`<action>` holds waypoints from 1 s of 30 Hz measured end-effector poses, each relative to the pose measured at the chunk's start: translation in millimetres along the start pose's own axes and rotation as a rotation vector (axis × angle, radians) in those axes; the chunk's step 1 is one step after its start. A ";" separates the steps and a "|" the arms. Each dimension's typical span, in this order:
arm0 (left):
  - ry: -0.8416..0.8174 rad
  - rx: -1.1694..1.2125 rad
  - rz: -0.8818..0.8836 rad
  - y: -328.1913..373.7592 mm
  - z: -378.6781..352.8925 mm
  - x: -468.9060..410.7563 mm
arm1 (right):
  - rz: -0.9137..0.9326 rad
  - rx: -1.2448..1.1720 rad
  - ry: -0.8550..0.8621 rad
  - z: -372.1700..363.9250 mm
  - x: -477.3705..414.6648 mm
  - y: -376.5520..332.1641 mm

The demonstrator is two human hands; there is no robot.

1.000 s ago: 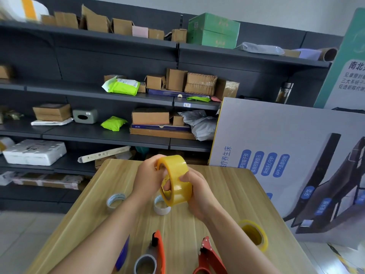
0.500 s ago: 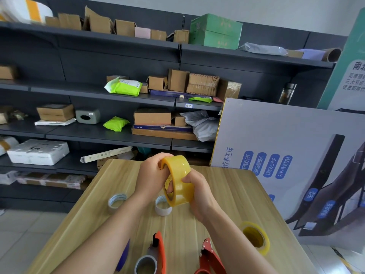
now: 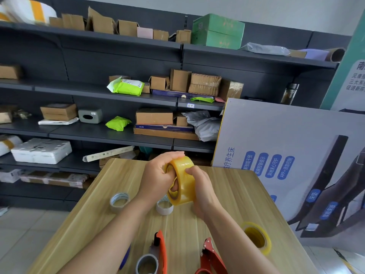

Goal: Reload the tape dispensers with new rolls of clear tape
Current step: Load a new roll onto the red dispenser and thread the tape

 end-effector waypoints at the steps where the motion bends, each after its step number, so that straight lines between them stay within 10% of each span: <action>1: -0.002 0.030 0.057 -5.1 -0.1 0.6 | 0.010 -0.001 0.000 0.0 0.8 -0.9; 30: -0.096 -0.186 -0.039 -3.3 1.7 7.7 | 0.188 0.273 0.156 6.3 10.3 14.6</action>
Point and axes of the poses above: each hand's wrist, its own x-axis away from the middle knuckle, its own z-axis out of the back of the hand, y = z × x, the point moved 10 cm from there along -x, towards the middle knuckle, and after that the axes turned 4 degrees about -z, right-handed, at the moved point
